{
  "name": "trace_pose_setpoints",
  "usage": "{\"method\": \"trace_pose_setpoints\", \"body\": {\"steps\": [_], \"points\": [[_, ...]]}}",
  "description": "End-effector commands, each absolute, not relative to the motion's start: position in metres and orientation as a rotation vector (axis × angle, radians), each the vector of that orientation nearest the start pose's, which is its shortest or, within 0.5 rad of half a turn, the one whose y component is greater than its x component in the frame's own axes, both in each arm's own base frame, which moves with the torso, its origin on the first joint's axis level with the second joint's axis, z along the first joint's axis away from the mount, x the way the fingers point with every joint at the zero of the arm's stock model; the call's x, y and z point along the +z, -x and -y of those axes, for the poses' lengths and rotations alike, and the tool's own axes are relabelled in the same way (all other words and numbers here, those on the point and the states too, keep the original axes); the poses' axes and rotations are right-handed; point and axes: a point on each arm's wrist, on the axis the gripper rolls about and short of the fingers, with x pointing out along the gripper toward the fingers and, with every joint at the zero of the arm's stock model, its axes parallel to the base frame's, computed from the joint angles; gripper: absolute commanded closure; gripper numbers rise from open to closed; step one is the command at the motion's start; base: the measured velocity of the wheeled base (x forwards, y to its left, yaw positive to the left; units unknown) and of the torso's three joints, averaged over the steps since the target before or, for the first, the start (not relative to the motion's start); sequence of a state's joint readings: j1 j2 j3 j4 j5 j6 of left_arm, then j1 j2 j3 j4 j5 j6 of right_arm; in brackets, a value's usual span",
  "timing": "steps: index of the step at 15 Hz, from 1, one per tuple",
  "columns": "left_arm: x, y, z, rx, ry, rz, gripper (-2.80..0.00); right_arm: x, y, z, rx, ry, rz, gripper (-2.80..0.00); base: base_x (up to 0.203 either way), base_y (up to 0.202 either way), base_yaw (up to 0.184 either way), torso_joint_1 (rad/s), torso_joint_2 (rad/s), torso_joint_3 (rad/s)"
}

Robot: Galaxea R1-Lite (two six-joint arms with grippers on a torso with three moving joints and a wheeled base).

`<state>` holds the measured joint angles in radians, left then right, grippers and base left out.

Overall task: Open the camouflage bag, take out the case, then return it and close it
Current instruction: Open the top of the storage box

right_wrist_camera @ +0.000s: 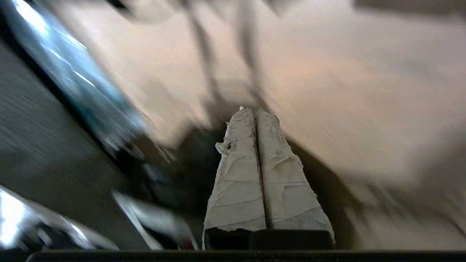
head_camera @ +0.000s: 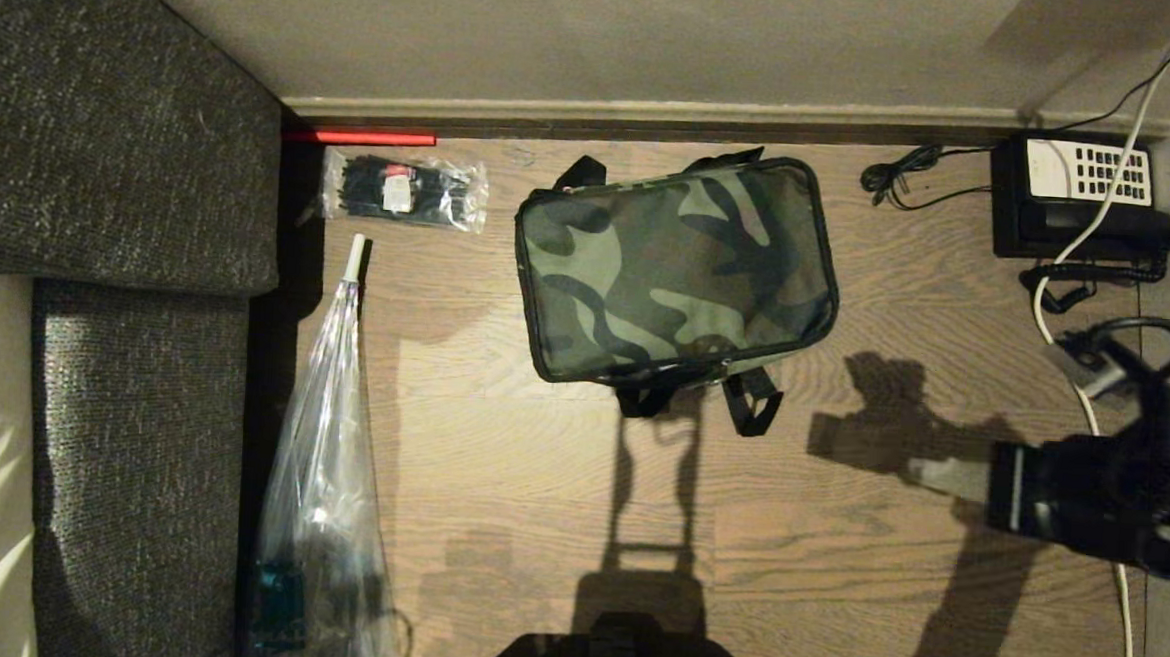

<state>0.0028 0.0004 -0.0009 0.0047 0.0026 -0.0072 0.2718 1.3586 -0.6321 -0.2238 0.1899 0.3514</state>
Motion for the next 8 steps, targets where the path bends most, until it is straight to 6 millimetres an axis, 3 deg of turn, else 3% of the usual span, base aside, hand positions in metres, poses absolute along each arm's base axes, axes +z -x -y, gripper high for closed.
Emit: {"method": "trace_pose_setpoints", "body": {"steps": [1, 5, 6, 8], "points": [[0.075, 0.023, 0.0, 0.005, 0.008, -0.003, 0.0, 0.155, -0.246, -0.099, 0.486, -0.374, -0.486, 0.0, 0.0, 0.0, 0.0, 0.0, 0.0, 0.0], [0.075, 0.023, 0.0, 0.005, 0.007, -0.004, 0.0, 0.13, -0.256, -0.131, 0.599, -0.394, -0.48, 0.0, 0.0, 0.0, 0.0, 0.0, 0.0, 0.0], [0.075, 0.023, 0.0, 0.005, 0.008, -0.004, 0.0, 0.127, -0.259, -0.137, 0.618, -0.411, -0.443, -2.8, 0.0, 0.0, 0.0, 0.0, 0.0, 0.0], [0.075, 0.023, 0.0, 0.005, 0.008, -0.003, 0.0, 0.125, -0.266, -0.145, 0.652, -0.413, -0.378, -2.8, 0.0, 0.0, 0.0, 0.0, 0.0, 0.0]]}}
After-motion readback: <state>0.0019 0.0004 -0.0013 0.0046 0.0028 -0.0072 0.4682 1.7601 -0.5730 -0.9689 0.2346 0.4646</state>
